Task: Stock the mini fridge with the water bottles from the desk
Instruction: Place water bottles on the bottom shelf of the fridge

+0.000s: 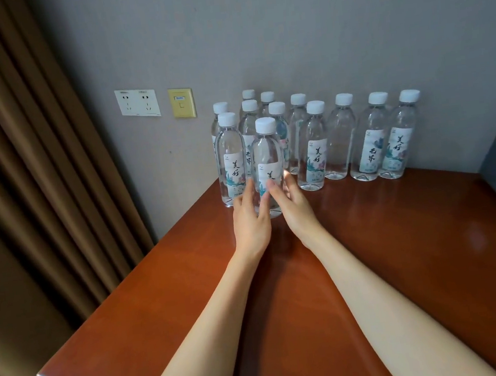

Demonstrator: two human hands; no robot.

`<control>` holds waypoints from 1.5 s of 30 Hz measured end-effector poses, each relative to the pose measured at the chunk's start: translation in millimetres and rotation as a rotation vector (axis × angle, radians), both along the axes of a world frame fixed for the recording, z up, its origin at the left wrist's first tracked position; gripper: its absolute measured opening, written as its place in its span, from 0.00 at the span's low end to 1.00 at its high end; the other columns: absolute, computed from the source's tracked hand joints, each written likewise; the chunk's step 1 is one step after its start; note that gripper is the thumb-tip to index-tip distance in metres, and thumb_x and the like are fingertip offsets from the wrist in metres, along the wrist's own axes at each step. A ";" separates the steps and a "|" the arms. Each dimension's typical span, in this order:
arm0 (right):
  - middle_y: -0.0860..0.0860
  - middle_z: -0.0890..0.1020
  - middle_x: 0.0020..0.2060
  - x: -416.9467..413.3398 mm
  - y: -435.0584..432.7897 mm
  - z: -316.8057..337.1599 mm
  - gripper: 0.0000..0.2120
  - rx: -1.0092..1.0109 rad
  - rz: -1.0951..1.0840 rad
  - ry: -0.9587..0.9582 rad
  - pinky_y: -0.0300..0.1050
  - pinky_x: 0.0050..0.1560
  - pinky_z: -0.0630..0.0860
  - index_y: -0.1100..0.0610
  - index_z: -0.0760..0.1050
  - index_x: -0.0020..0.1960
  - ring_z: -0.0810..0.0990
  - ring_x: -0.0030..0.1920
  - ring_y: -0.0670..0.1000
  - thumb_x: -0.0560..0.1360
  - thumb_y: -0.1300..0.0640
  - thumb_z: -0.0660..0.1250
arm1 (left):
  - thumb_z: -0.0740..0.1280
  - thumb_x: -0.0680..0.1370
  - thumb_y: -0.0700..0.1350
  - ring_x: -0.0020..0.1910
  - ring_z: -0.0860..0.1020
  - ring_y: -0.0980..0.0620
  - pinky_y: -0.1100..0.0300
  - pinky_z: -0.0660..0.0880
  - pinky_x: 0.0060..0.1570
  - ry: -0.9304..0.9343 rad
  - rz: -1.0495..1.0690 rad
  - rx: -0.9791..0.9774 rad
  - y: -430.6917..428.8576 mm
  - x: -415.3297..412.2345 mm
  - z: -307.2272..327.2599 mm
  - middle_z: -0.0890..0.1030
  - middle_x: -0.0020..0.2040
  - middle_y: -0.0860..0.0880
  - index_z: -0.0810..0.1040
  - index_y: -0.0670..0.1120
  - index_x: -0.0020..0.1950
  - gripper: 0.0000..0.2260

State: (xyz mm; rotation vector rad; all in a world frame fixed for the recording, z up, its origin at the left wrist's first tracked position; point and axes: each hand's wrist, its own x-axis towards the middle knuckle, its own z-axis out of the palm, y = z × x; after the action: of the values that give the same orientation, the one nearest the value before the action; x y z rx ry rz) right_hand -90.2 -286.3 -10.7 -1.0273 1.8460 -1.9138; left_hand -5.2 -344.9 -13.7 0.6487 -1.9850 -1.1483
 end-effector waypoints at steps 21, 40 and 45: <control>0.49 0.82 0.53 47.7 48.8 9.7 0.30 0.090 -0.214 -0.148 0.60 0.59 0.76 0.46 0.74 0.53 0.81 0.55 0.53 0.66 0.26 0.52 | 0.67 0.77 0.56 0.41 0.80 0.64 0.66 0.75 0.46 0.163 -0.099 0.231 48.2 34.0 7.8 0.82 0.46 0.53 0.78 0.52 0.54 0.10; 0.47 0.84 0.41 125.4 158.9 5.6 0.18 0.075 -0.320 -0.125 0.56 0.49 0.81 0.47 0.77 0.47 0.84 0.43 0.47 0.76 0.35 0.57 | 0.69 0.77 0.54 0.47 0.83 0.51 0.53 0.79 0.49 0.183 -0.224 0.298 142.9 109.4 3.2 0.84 0.49 0.48 0.80 0.49 0.55 0.11; 0.47 0.83 0.39 136.8 189.7 5.9 0.22 0.104 -0.376 -0.066 0.56 0.45 0.82 0.45 0.75 0.45 0.84 0.41 0.51 0.71 0.29 0.56 | 0.68 0.78 0.52 0.43 0.82 0.57 0.66 0.75 0.41 0.166 -0.280 0.284 168.2 121.0 3.9 0.84 0.50 0.47 0.80 0.45 0.57 0.14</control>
State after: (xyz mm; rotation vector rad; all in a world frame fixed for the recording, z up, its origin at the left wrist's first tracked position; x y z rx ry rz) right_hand 46.7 -96.5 -4.8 -0.6079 2.1961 -1.9917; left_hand 115.8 -176.7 -9.8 0.4053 -1.8263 -1.6194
